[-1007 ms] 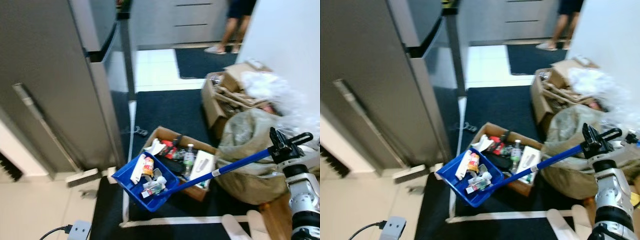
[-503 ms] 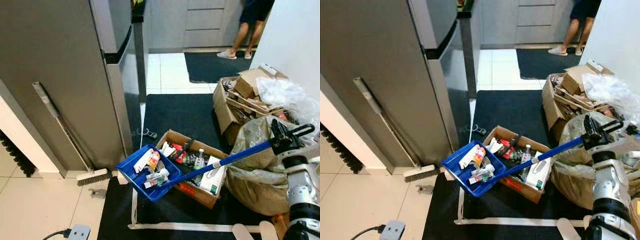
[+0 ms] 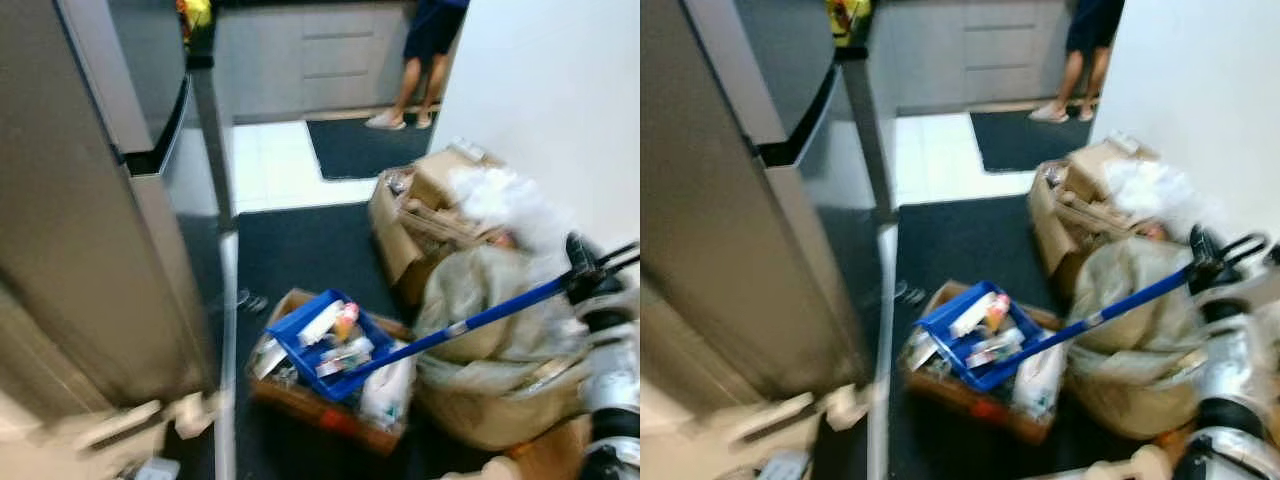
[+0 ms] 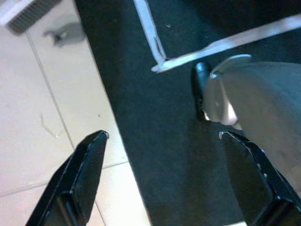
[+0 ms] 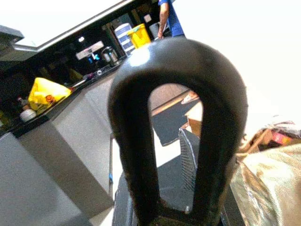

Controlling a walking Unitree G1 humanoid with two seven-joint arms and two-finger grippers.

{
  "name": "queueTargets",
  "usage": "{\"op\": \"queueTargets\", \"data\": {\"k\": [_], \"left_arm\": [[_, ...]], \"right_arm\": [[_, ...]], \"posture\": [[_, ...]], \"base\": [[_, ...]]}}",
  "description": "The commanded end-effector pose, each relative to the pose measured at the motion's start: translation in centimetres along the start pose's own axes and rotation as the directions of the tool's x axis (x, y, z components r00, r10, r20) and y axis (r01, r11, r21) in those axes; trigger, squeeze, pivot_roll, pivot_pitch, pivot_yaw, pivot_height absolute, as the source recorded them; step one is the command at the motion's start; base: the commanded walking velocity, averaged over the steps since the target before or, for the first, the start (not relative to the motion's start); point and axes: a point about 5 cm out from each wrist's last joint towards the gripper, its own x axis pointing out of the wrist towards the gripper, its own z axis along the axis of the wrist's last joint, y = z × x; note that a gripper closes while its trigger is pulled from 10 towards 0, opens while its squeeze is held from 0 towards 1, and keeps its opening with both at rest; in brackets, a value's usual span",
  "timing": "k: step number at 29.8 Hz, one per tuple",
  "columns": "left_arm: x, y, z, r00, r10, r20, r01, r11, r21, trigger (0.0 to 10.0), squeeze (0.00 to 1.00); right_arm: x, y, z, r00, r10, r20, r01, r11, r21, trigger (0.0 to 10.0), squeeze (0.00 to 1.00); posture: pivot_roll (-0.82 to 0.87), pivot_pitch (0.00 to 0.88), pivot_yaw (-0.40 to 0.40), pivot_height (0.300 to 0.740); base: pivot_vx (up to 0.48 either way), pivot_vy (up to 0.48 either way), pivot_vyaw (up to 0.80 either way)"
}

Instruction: Sweep floor

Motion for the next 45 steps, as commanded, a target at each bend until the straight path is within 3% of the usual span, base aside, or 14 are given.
{"op": "queueTargets", "data": {"k": [1, 13, 19, 23, 24, 26, 31, 35, 38, 39, 40, 42, 43, 45], "left_arm": [[-0.1, 0.3, -0.2, 1.000, 0.008, -0.010, -0.008, 1.000, -0.007, 10.0, 0.00], [-0.1, 0.2, -0.4, 0.999, 0.012, -0.031, -0.011, 1.000, 0.023, 10.0, 0.00], [0.0, 0.2, -0.3, 0.999, 0.028, -0.030, -0.027, 1.000, 0.015, 10.0, 0.00], [0.0, 0.3, -0.3, 0.999, 0.030, -0.032, -0.029, 0.999, 0.021, 10.0, 0.00], [0.0, 0.2, -0.3, 0.999, 0.029, -0.032, -0.029, 0.999, 0.023, 10.0, 0.00], [0.0, 0.2, -0.3, 0.999, 0.029, -0.032, -0.029, 0.999, 0.023, 10.0, 0.00], [0.1, 0.0, 0.0, 0.999, 0.025, -0.023, -0.024, 0.999, 0.029, 10.0, 0.00], [0.1, 0.0, 0.0, 0.999, 0.025, -0.023, -0.024, 0.999, 0.029, 10.0, 0.00], [0.1, -0.1, 0.1, 1.000, 0.023, -0.020, -0.023, 0.999, 0.030, 10.0, 0.00], [0.1, -0.1, 0.1, 1.000, 0.023, -0.020, -0.023, 0.999, 0.030, 10.0, 0.00], [0.1, -0.2, 0.0, 1.000, 0.022, -0.020, -0.021, 0.999, 0.029, 10.0, 0.00], [0.1, -0.2, 0.0, 1.000, 0.022, -0.020, -0.021, 0.999, 0.029, 10.0, 0.00], [0.1, -0.3, 0.0, 1.000, 0.020, -0.020, -0.019, 0.999, 0.026, 10.0, 0.00], [0.1, -0.4, 0.0, 1.000, 0.017, -0.020, -0.016, 1.000, 0.023, 10.0, 0.00]], "right_arm": [[0.2, 0.1, 0.5, 0.999, -0.001, 0.038, 0.000, 0.999, 0.035, 10.0, 0.00], [0.1, -0.2, 0.4, 1.000, -0.026, -0.016, 0.025, 0.997, -0.069, 10.0, 0.00], [1.0, 1.9, 0.1, 0.994, 0.077, -0.078, -0.091, 0.976, -0.196, 10.0, 0.00], [1.5, 3.7, -0.5, 0.985, 0.147, -0.090, -0.163, 0.966, -0.202, 10.0, 0.00], [1.8, 5.4, -1.4, 0.973, 0.202, -0.110, -0.222, 0.952, -0.210, 10.0, 0.00], [1.8, 5.4, -1.4, 0.973, 0.202, -0.110, -0.222, 0.952, -0.210, 10.0, 0.00], [2.3, 11.1, -3.6, 0.918, 0.366, -0.151, -0.395, 0.871, -0.291, 10.0, 0.00], [2.3, 11.1, -3.6, 0.918, 0.366, -0.151, -0.395, 0.871, -0.291, 10.0, 0.00], [2.8, 13.6, -3.7, 0.888, 0.430, -0.165, -0.457, 0.776, -0.436, 10.0, 0.00], [2.8, 13.6, -3.7, 0.888, 0.430, -0.165, -0.457, 0.776, -0.436, 10.0, 0.00], [2.9, 14.8, -3.6, 0.870, 0.461, -0.175, -0.480, 0.708, -0.518, 10.0, 0.00], [2.9, 14.8, -3.6, 0.870, 0.461, -0.175, -0.480, 0.708, -0.518, 10.0, 0.00], [2.8, 15.4, -3.7, 0.860, 0.476, -0.184, -0.487, 0.661, -0.570, 10.0, 0.00], [2.8, 15.7, -3.8, 0.860, 0.475, -0.187, -0.484, 0.643, -0.593, 10.0, 0.00]], "posture": [[0.03, 0.023, 0.016, 0.740], [0.04, 0.026, 0.015, 0.740], [0.03, 0.029, 0.012, 0.740], [0.03, 0.027, 0.011, 0.740], [0.03, 0.027, 0.011, 0.740], [0.03, 0.027, 0.011, 0.740], [0.03, 0.019, 0.005, 0.740], [0.03, 0.019, 0.005, 0.740], [0.03, 0.021, 0.004, 0.740], [0.03, 0.021, 0.004, 0.740], [0.03, 0.026, 0.001, 0.740], [0.03, 0.026, 0.001, 0.740], [0.02, 0.029, 0.000, 0.740], [0.02, 0.032, -0.001, 0.740]], "base": [[0.000, 0.000, 0.00], [0.000, -0.292, 0.00], [0.000, 0.000, 0.00], [0.000, 0.000, 0.00], [0.000, 0.000, 0.00], [0.000, 0.000, 0.00], [0.000, 0.000, 0.00], [0.000, 0.000, 0.00], [0.000, 0.000, 0.00], [0.000, 0.000, 0.00], [0.000, 0.000, 0.00], [0.000, 0.000, 0.00], [0.000, 0.000, 0.00], [0.000, 0.000, 0.00]]}}
